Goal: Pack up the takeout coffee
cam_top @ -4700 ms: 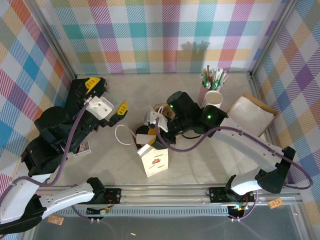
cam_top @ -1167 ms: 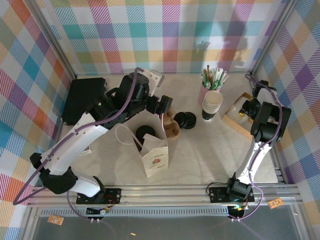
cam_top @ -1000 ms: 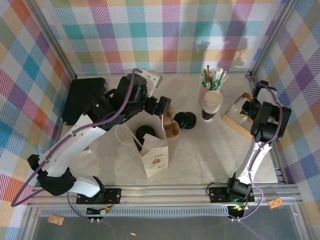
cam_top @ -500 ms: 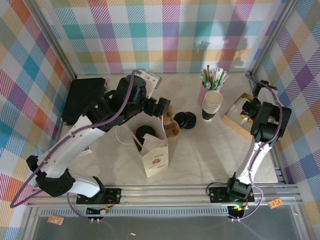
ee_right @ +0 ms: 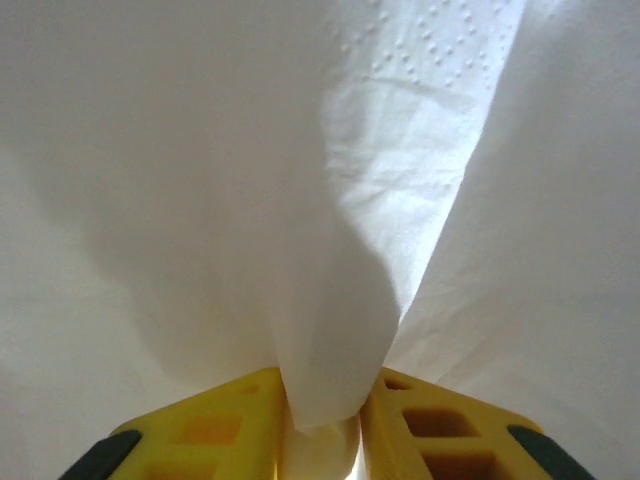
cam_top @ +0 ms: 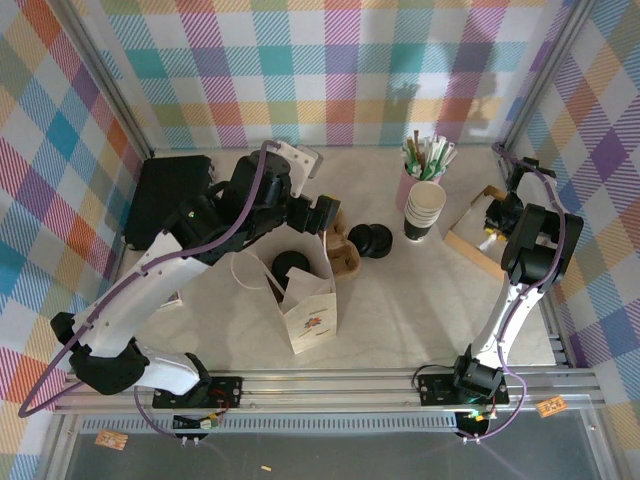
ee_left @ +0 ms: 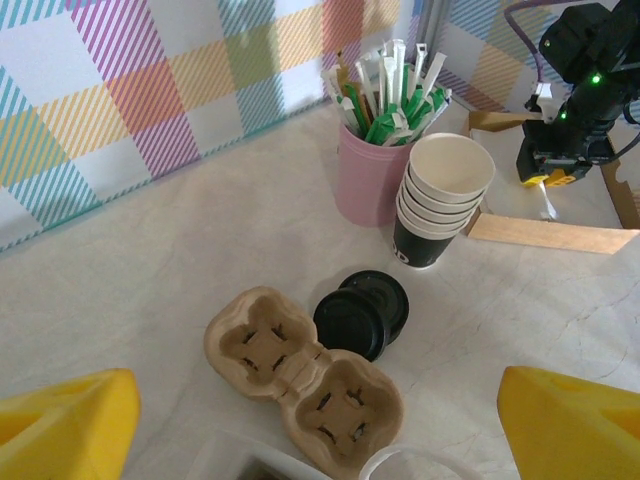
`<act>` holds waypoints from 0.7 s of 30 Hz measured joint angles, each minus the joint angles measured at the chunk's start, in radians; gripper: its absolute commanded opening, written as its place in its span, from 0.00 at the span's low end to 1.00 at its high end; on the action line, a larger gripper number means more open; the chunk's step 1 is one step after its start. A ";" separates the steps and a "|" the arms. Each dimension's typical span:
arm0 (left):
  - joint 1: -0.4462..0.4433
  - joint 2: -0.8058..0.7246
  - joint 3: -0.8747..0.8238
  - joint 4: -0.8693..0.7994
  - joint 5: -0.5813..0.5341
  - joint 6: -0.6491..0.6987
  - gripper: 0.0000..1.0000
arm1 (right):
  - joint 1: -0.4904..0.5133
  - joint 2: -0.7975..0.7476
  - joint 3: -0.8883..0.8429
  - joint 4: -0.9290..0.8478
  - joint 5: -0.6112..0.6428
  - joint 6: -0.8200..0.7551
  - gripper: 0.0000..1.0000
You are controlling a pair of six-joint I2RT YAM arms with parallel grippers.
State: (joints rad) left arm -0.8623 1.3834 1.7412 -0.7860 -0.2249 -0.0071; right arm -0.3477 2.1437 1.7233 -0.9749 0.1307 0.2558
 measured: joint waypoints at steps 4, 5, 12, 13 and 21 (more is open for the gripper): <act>0.000 0.000 -0.003 0.003 0.004 0.000 0.92 | 0.000 -0.006 0.000 -0.013 0.001 -0.002 0.15; 0.000 0.000 -0.003 0.003 0.006 0.001 0.92 | 0.000 -0.010 0.000 -0.016 0.003 -0.003 0.22; 0.000 0.000 -0.004 0.014 0.008 0.023 0.93 | 0.000 -0.090 0.000 -0.039 0.026 -0.013 0.02; 0.001 0.000 -0.004 0.016 0.008 0.026 0.93 | 0.000 -0.101 0.000 -0.039 0.026 -0.015 0.01; 0.002 0.000 -0.034 0.029 0.027 0.034 0.93 | 0.000 -0.116 0.002 -0.041 0.019 -0.030 0.57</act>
State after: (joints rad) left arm -0.8608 1.3830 1.7077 -0.7567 -0.1982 0.0269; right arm -0.3477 2.0281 1.7248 -1.0157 0.1493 0.2260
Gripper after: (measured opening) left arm 0.929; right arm 0.498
